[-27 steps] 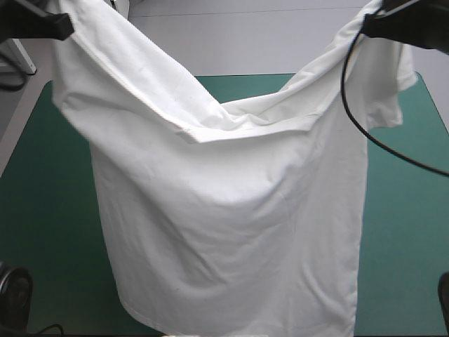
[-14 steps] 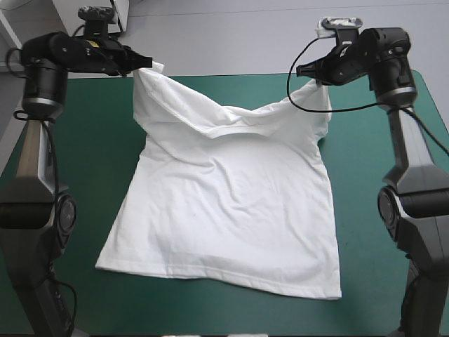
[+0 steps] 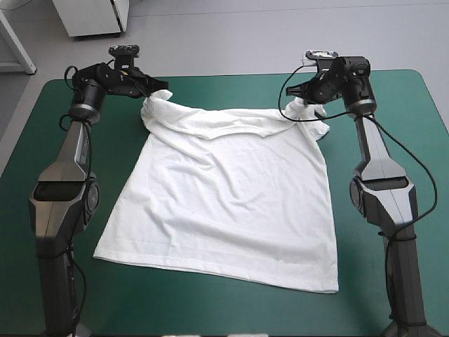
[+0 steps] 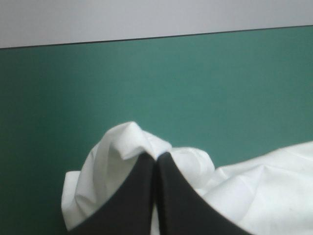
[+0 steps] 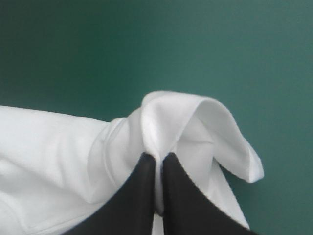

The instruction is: Fold the cloth

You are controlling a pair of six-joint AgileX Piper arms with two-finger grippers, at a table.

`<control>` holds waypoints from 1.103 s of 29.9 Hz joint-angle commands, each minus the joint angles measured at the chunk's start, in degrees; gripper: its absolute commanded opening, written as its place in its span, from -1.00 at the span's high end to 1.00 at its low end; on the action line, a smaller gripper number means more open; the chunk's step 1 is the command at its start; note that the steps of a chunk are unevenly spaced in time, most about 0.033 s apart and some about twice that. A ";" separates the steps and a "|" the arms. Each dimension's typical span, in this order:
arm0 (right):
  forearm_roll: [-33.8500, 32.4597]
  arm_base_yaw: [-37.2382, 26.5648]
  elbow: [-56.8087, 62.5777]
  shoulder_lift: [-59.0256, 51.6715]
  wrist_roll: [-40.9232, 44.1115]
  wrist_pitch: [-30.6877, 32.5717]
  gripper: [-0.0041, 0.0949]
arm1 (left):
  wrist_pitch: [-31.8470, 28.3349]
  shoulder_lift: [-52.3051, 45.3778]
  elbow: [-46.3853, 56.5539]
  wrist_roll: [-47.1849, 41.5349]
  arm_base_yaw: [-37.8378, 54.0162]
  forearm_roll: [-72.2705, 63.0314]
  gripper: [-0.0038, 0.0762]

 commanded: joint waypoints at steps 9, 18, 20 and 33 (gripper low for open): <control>0.39 -3.04 -2.51 -3.51 0.23 -1.12 0.67 | -5.98 -0.41 -1.50 1.52 -0.03 -2.32 0.89; 1.12 -3.04 -2.51 -3.74 0.12 0.92 -0.04 | -3.01 -0.63 -1.96 1.52 -0.03 -3.16 -0.41; 1.69 -3.04 -2.51 -4.52 0.12 0.92 -0.02 | -1.22 -0.95 -3.05 1.52 -0.03 -3.16 -0.51; 2.54 -2.91 -2.52 -11.29 -1.29 1.00 0.04 | 22.82 -3.36 -12.55 1.46 -0.11 8.21 -0.04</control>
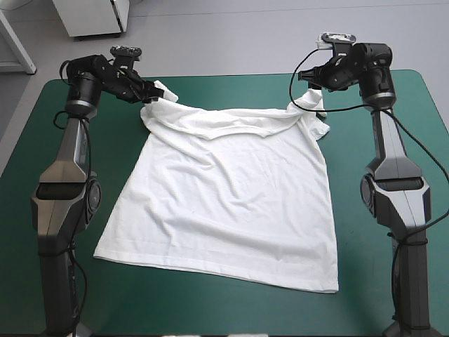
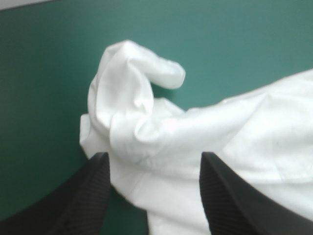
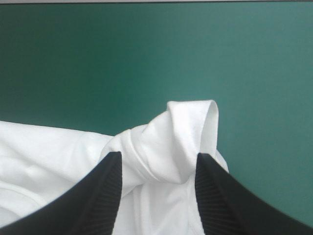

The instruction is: Fold the cloth

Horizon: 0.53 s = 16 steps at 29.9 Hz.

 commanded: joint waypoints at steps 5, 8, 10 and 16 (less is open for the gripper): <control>1.27 0.53 -1.80 -8.64 -1.24 0.24 0.05 | 5.51 -6.46 -4.03 -1.87 -0.66 1.50 0.01; 1.39 1.10 -1.70 -9.85 -1.36 0.24 0.05 | 5.59 -8.20 -2.30 -2.97 -1.13 2.26 0.11; 1.85 1.10 -1.70 -10.84 -1.36 0.24 0.09 | 5.59 -10.39 2.58 -3.16 -1.20 2.76 0.17; 0.83 1.10 4.52 -15.87 -1.71 0.24 0.13 | 5.13 -22.96 29.89 -3.71 -1.08 6.43 0.18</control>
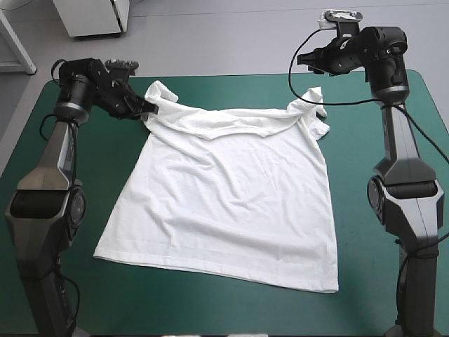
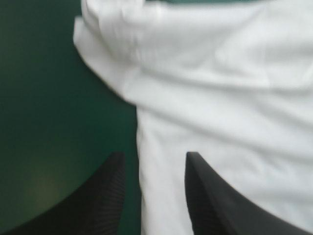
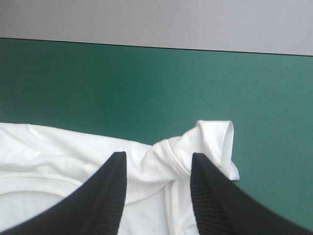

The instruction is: Fold the cloth

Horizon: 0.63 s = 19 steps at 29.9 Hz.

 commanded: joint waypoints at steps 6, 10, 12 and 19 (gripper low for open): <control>-0.26 -0.11 11.90 -12.08 -0.96 0.18 0.13 | -0.74 -26.43 31.48 -0.50 -0.17 5.83 0.18; -0.46 -0.11 16.83 -14.49 -1.41 0.18 0.13 | 0.44 -35.30 40.36 -1.59 -0.17 10.45 0.18; -0.20 -0.11 17.22 -15.02 -1.41 0.18 0.13 | 1.81 -38.54 44.39 -1.81 -0.17 10.01 0.18; 1.46 -0.11 17.22 -16.23 -1.41 0.08 0.13 | 1.96 -47.52 56.88 -4.06 -0.17 10.45 0.18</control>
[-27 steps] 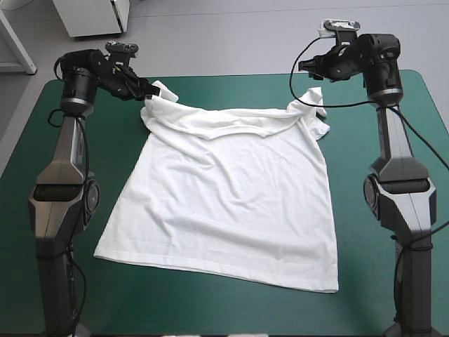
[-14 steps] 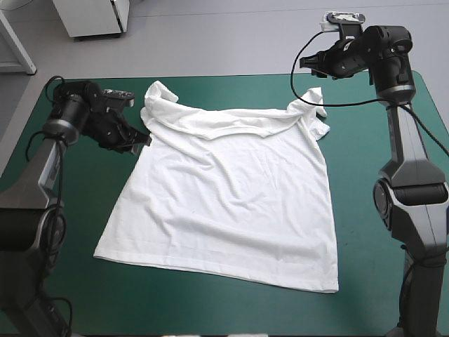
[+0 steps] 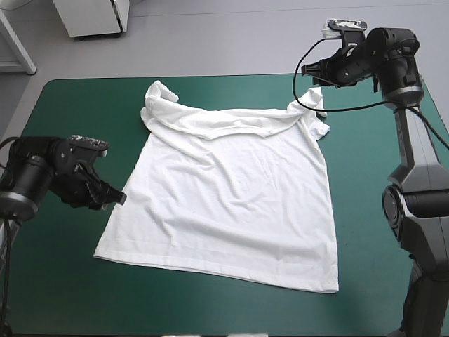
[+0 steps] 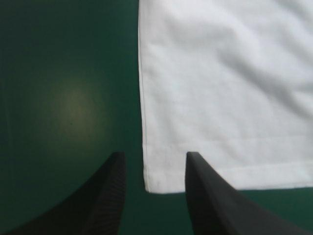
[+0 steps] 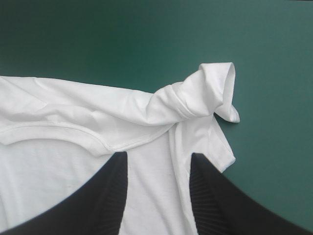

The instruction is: Fold the cloth

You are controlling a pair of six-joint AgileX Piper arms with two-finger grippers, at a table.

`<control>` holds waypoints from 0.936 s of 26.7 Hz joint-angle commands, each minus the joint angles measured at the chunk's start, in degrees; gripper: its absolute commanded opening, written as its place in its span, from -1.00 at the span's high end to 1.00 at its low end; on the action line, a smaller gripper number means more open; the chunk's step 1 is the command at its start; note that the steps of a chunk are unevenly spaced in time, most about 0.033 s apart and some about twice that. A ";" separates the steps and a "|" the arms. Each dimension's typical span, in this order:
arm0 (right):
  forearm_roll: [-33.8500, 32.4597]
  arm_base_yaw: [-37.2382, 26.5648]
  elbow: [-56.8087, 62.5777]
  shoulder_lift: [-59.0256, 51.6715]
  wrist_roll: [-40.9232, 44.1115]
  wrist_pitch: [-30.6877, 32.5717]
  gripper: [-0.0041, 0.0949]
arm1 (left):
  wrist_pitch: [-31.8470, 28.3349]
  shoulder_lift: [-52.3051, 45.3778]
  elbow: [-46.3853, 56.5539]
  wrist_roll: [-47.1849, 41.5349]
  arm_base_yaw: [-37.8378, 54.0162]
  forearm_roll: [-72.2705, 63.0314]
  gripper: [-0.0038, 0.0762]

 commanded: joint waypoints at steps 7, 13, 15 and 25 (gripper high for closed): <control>1.08 -0.11 -1.09 -5.25 -0.49 0.08 0.13 | -0.29 -9.00 13.27 -3.52 -0.17 -1.78 0.18; 1.43 -0.11 -1.09 -5.25 -0.50 0.08 0.13 | -5.60 -9.01 19.10 -4.99 -0.17 -0.50 0.18; 1.43 -0.11 -1.09 -5.25 -0.50 0.08 0.13 | -7.77 -9.01 20.79 -5.29 -0.17 0.00 0.18; 1.43 -0.11 -1.09 -5.25 -0.88 0.08 0.13 | -16.28 -4.07 24.48 -11.29 -0.07 4.05 0.18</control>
